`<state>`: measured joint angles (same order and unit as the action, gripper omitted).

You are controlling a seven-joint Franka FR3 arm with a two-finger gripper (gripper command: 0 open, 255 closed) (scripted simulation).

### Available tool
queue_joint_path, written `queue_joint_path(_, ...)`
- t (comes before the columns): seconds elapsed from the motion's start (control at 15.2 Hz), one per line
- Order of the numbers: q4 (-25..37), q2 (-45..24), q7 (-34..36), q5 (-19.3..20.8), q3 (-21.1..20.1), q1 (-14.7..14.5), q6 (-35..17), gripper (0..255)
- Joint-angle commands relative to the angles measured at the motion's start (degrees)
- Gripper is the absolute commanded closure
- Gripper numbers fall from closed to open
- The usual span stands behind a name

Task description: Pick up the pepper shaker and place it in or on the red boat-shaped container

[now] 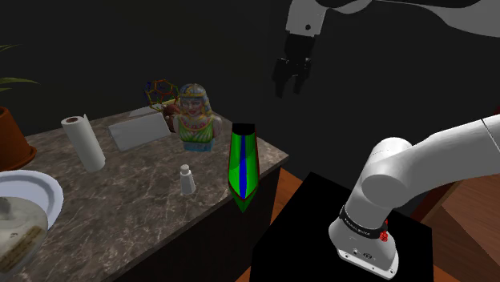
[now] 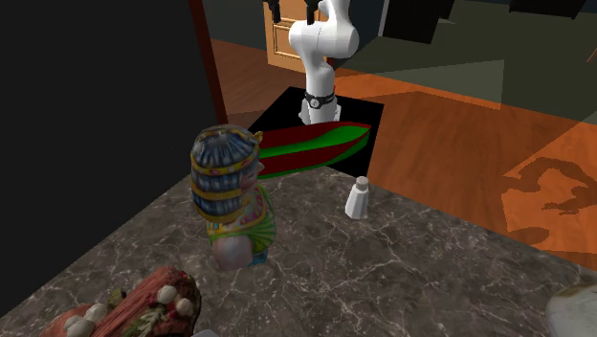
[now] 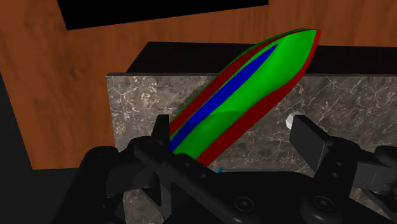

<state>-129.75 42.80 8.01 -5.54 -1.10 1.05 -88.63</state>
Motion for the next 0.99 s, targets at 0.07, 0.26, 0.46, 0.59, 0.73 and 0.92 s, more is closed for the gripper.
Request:
queue_joint_path(0.07,-0.70,-0.75,0.94,-0.56,-0.91,-0.22,-1.62,0)
queue_joint_path(0.26,-2.32,-3.47,3.71,-2.10,-3.63,-0.88,-6.52,0)
queue_joint_path(0.46,-3.24,-6.88,6.44,-3.38,-6.35,-1.50,-11.44,0)
queue_joint_path(0.59,-3.45,-9.53,8.27,-4.04,-8.14,-1.87,-14.70,0)
queue_joint_path(0.73,-3.35,-12.44,10.12,-4.51,-9.92,-2.18,-17.90,0)
queue_joint_path(0.92,-2.58,-17.29,12.98,-4.79,-12.58,-2.49,-22.57,0)
